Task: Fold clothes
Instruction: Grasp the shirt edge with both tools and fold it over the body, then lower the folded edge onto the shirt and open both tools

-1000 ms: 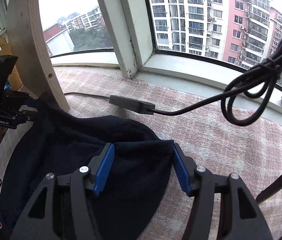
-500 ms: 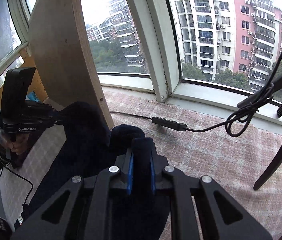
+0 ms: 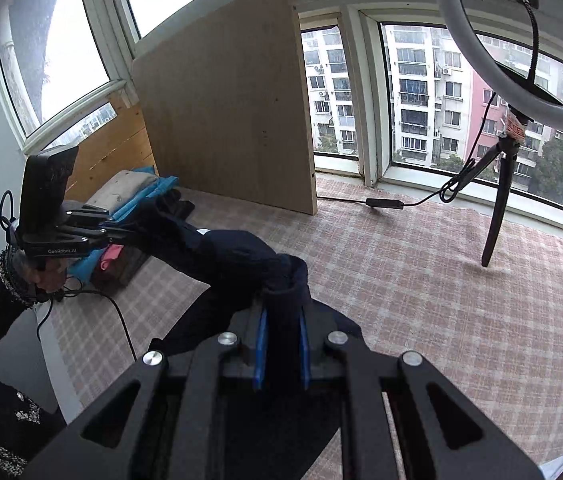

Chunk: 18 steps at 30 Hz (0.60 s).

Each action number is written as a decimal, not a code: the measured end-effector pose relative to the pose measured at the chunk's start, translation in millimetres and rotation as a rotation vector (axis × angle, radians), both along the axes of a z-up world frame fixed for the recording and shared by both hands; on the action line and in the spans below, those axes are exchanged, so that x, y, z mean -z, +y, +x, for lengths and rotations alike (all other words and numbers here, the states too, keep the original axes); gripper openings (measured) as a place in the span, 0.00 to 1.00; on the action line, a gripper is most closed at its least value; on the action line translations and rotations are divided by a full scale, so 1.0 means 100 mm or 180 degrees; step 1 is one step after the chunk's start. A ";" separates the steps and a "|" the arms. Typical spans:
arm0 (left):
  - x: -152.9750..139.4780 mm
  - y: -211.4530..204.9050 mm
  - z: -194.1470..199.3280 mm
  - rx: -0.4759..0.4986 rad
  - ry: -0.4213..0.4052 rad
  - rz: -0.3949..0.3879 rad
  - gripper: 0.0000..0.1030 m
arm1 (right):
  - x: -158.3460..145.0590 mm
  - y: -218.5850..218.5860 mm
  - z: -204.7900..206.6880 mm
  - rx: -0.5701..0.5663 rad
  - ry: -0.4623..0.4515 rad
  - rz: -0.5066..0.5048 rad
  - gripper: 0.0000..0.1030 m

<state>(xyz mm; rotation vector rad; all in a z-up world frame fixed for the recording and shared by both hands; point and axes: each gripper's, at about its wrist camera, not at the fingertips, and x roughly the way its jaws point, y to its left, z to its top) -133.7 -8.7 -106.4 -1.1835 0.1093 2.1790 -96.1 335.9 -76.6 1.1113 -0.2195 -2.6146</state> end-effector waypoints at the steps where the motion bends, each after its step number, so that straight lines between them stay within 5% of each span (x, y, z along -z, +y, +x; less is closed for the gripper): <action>1: 0.04 -0.01 0.17 0.0044 -0.0027 -0.0033 0.07 | 0.06 -0.03 0.14 0.0030 -0.0031 -0.0027 0.12; 9: 0.60 -0.01 1.20 0.0320 -0.0427 -0.0202 0.07 | 0.77 -0.26 0.94 0.0245 -0.0481 -0.0187 0.12; 13: 0.86 0.01 1.36 0.0353 -0.0553 -0.0356 0.08 | 1.22 -0.50 1.15 0.0169 -0.0698 0.0071 0.12; 18: 0.94 0.02 1.46 0.0434 -0.0726 -0.0459 0.23 | 1.40 -0.50 1.25 0.0210 -0.0889 0.0094 0.14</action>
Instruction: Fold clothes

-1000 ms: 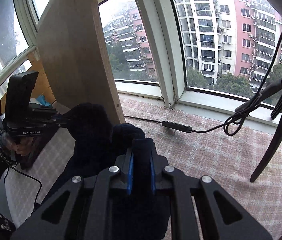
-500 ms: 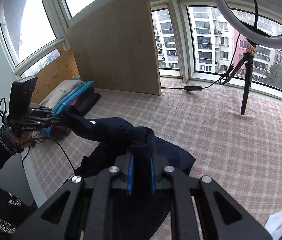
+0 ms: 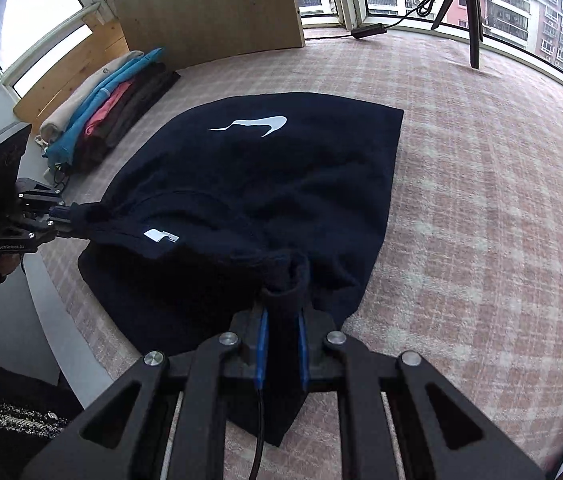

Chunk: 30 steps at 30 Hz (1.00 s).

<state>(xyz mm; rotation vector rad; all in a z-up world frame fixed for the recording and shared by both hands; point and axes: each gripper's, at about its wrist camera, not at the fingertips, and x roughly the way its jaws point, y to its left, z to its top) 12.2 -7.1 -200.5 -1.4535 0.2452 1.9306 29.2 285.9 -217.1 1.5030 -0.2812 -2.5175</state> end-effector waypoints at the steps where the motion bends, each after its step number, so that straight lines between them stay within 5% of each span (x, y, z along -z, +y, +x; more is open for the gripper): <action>1: -0.03 -0.01 0.04 0.0014 -0.0018 -0.0024 0.27 | -0.03 0.02 0.02 0.0008 -0.0058 -0.0041 0.15; 9: -0.59 -0.30 0.47 0.0308 0.0203 -0.0159 0.32 | -0.94 0.01 0.65 -0.0316 0.0216 -0.0195 0.28; 11: -0.73 -0.41 0.55 0.0323 0.0229 -0.0189 0.35 | -1.18 0.06 0.83 -0.0352 0.0350 -0.0451 0.41; 13: -0.78 -0.46 0.59 0.0254 0.0366 -0.0256 0.41 | -1.28 0.13 0.94 -0.0158 0.0493 -0.0540 0.66; 19: -0.36 -0.11 0.47 0.0268 0.0516 -0.0352 0.41 | -0.57 0.05 0.60 0.0242 0.0121 -0.0002 0.65; 23: -0.15 0.18 0.48 0.0433 0.0629 -0.0458 0.39 | -0.12 0.10 0.40 0.0514 -0.0152 -0.0120 0.58; 27: -0.05 0.44 0.55 0.0701 0.0843 -0.0623 0.39 | 0.04 0.15 0.33 0.0672 -0.0246 -0.0173 0.34; 30: -0.10 0.55 0.57 0.0758 0.0924 -0.0709 0.39 | -0.02 0.06 0.38 0.0603 -0.0192 0.0048 0.33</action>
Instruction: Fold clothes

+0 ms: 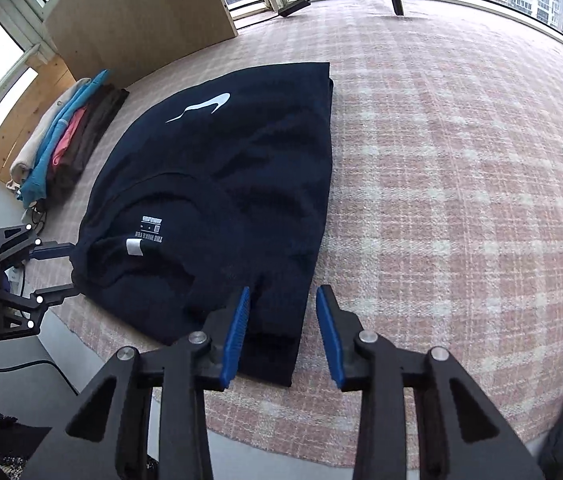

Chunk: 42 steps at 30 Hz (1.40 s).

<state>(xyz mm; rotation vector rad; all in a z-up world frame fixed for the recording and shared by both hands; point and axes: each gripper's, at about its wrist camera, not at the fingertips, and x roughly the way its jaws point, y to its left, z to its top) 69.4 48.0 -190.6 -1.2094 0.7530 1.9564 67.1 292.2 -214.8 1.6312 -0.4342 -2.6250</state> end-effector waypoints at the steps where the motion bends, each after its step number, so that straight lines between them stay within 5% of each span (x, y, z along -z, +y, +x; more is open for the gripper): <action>1: -0.06 0.02 0.02 0.0031 0.0016 0.0046 0.39 | -0.08 -0.07 0.05 -0.0117 0.0089 0.0104 0.33; 4: -0.20 0.13 0.11 0.0308 0.0055 0.0216 0.39 | -0.28 -0.39 0.19 -0.0652 0.0342 0.0129 0.33; 10: 0.07 0.38 -0.06 0.0517 -0.0103 -0.0051 0.41 | -0.03 -0.74 -0.01 -0.1178 0.0130 0.0395 0.33; 21: 0.27 0.34 -0.39 0.0370 -0.0604 0.0141 0.41 | 0.30 -0.82 -0.16 -0.1403 -0.0076 0.0590 0.34; 23: 0.26 0.33 -0.43 0.0356 -0.0658 0.0182 0.34 | 0.29 -0.78 -0.16 -0.1361 -0.0059 0.0520 0.33; 27: 0.20 0.28 -0.49 0.0314 -0.0747 0.0232 0.11 | 0.24 -0.66 -0.17 -0.1239 -0.0072 0.0475 0.11; 29: 0.11 0.23 -0.50 0.0318 -0.0761 0.0283 0.06 | 0.16 -0.62 -0.15 -0.1239 -0.0046 0.0418 0.09; 35: -0.18 0.11 -0.46 0.0420 -0.0771 0.0436 0.05 | -0.13 -0.56 -0.05 -0.1371 0.0019 0.0265 0.06; 42: 0.12 0.19 -0.37 0.0348 -0.0950 0.0257 0.07 | 0.15 -0.76 -0.04 -0.1648 -0.0352 0.0477 0.07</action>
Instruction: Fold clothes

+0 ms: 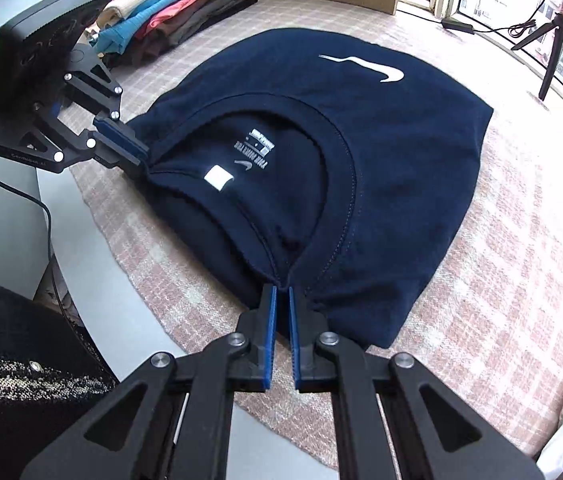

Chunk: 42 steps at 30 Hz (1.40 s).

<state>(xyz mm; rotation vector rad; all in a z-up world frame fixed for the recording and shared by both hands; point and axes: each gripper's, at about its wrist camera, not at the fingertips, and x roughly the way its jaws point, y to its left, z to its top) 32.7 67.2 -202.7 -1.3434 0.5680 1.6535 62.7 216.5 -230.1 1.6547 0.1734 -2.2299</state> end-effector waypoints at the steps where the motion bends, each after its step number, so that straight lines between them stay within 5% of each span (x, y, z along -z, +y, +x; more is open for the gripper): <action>1: -0.03 -0.04 0.02 -0.0027 0.0010 0.0011 0.08 | -0.02 -0.02 0.02 -0.0014 0.0006 0.0058 0.07; 6: -0.44 -0.48 0.19 -0.0195 0.0289 0.0121 0.25 | -0.51 0.03 0.10 0.0047 0.0188 -0.0256 0.07; 9: -0.49 -0.72 0.10 -0.0507 0.0331 0.0166 0.26 | -0.70 0.03 -0.03 0.0197 0.0382 -0.0546 0.07; 13: -0.38 -0.79 -0.08 -0.0829 0.0289 0.0250 0.25 | -0.57 -0.29 -0.36 0.0226 0.0437 -0.0547 0.07; 20: -0.21 -0.65 0.06 -0.0651 0.0448 0.0198 0.25 | -0.33 -0.85 -0.64 0.0061 0.0339 -0.0721 0.08; 23: -0.16 -0.60 0.02 -0.0608 0.0304 0.0385 0.26 | -0.15 -0.95 -0.70 0.0090 0.0210 -0.0667 0.09; 25: 0.09 -0.57 -0.01 -0.0591 -0.0008 0.0250 0.25 | 0.06 -1.00 -0.70 0.0013 -0.0056 -0.0638 0.09; 27: 0.05 -0.61 0.04 -0.0535 0.0003 0.0203 0.25 | 0.05 -1.00 -0.61 -0.0110 -0.0077 -0.0593 0.09; 31: -0.19 -0.69 0.12 -0.0447 0.0188 0.0195 0.25 | -0.25 -0.75 -0.51 0.0019 0.0037 -0.0741 0.09; 35: -0.45 -0.61 -0.08 -0.0623 0.0381 0.0395 0.31 | -0.56 -0.18 -0.51 0.0600 0.0440 -0.0845 0.09; 38: -0.35 -0.47 -0.25 -0.0738 0.0364 0.0451 0.32 | -0.49 0.26 -0.54 0.1111 0.0524 -0.0768 0.17; 42: 0.03 -0.35 -0.26 -0.0710 0.0078 0.0246 0.32 | -0.09 0.50 -0.45 0.1388 0.0168 -0.0658 0.18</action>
